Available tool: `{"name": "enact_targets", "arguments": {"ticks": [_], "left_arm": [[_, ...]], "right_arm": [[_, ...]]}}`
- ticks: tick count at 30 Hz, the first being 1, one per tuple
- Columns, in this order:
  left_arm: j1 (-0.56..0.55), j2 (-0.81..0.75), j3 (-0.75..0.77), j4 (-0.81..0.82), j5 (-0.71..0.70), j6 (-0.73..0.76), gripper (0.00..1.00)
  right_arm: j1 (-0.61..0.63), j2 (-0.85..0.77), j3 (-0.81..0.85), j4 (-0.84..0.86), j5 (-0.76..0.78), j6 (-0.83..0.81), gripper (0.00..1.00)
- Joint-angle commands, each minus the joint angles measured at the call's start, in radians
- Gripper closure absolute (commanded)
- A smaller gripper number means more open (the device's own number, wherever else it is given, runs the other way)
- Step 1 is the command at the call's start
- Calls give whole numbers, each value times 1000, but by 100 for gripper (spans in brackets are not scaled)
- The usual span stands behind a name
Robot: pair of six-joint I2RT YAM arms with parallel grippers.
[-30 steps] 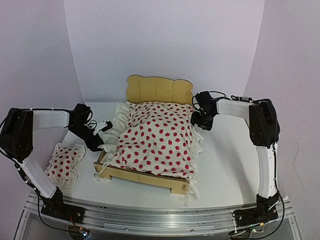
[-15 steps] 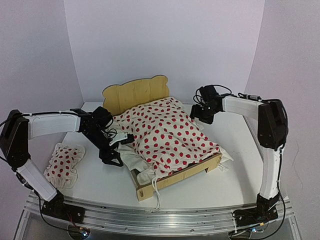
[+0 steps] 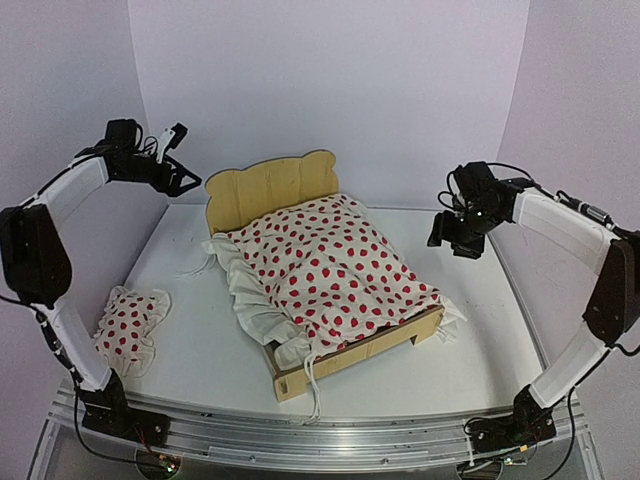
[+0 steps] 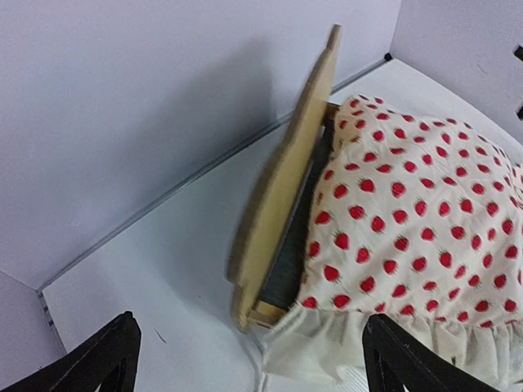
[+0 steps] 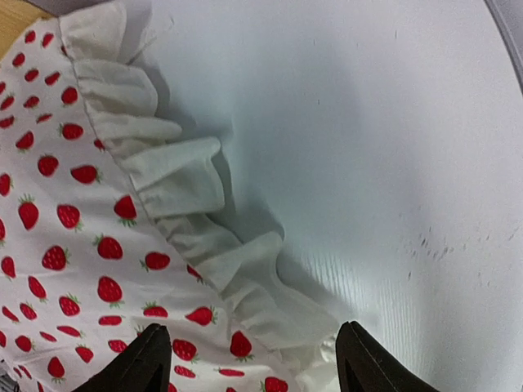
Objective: Set up the pet bed
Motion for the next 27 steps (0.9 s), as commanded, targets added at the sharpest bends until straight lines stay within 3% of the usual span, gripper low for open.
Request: {"name": "enact_targets", "arguments": {"ticks": [1, 3, 6, 9, 13, 19, 23, 27], "left_arm": [[-12, 254, 292, -91, 54, 12, 0], [-24, 343, 434, -130, 51, 29, 1], [-35, 425, 522, -126, 31, 53, 5], [-53, 427, 491, -103, 51, 120, 12], [-83, 370, 343, -14, 55, 154, 21], [-86, 340, 315, -12, 79, 47, 63], [-85, 246, 200, 5, 29, -42, 88], [-85, 103, 18, 80, -145, -213, 100]], "right_arm": [[4, -47, 31, -210, -135, 55, 31], [4, -76, 24, -278, -160, 67, 32], [4, -131, -33, -301, -221, 122, 35], [6, -173, -109, -273, -254, 199, 40], [38, -187, -173, -184, -250, 270, 44], [107, -140, -221, -131, -141, 332, 53], [145, -131, -275, -73, -93, 384, 55], [167, -117, -268, -71, -22, 386, 51]]}}
